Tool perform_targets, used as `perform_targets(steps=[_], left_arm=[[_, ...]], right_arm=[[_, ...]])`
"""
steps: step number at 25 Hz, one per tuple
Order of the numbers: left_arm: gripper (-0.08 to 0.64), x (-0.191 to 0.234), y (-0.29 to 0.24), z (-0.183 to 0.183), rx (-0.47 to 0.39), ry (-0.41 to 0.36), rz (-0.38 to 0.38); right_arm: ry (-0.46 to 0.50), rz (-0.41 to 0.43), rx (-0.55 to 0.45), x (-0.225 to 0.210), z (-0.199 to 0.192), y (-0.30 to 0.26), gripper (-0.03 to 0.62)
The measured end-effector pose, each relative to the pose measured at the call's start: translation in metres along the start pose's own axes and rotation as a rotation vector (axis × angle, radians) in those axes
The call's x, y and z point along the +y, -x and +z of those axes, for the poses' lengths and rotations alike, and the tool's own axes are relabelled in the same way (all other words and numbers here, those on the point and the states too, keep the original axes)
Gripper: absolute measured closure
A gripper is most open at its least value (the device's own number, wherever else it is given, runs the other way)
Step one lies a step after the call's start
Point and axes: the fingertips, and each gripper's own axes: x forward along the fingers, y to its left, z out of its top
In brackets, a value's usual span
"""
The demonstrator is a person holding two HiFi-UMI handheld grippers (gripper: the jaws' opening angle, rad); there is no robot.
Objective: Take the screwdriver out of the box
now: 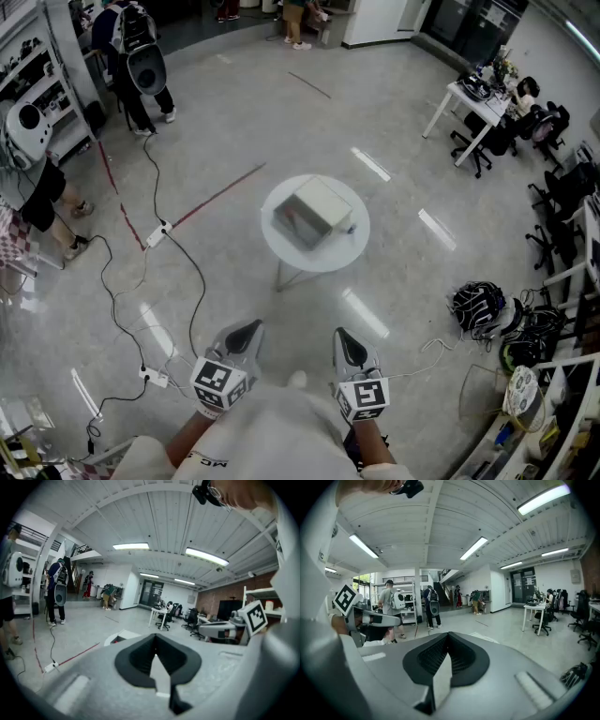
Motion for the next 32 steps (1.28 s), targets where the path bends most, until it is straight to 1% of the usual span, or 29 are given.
perform_targets(steps=[3,7,11,14,20,23,27,29,32], left_arm=[[0.56,-0.039,-0.036,-0.003,-0.021,-0.021,0.023],[0.56,-0.079,-0.068,-0.017,-0.021,-0.033,0.034],[0.56,-0.108,-0.082,-0.034,0.008,-0.025,0.066],[0.56,-0.11,-0.09,-0.031,0.018,-0.037,0.089],[0.56,-0.073,-0.105,-0.023,0.028,-0.041,0.128],[0.56,-0.042,-0.118,-0.012,0.013,-0.034,0.146],[0.56,0.02,-0.146,0.005,-0.003,-0.007,0.158],[0.56,0.056,-0.164,0.02,-0.002,-0.009,0.143],[0.56,0.112,-0.196,0.052,-0.011,-0.019,0.104]], right_arm=[[0.043,0.034,-0.01,-0.044,-0.006,0.019,0.591],[0.044,0.053,0.007,-0.088,-0.029,0.04,0.591],[-0.008,0.121,0.016,-0.113,-0.05,0.048,0.592],[-0.043,0.16,0.014,-0.121,-0.054,0.037,0.592],[-0.02,0.224,-0.007,-0.123,-0.04,-0.013,0.592],[0.004,0.245,0.004,-0.125,-0.03,-0.05,0.592],[0.04,0.252,0.034,-0.127,-0.012,-0.119,0.592],[0.049,0.237,0.047,-0.129,0.001,-0.159,0.591],[0.071,0.217,0.071,-0.132,0.028,-0.22,0.576]])
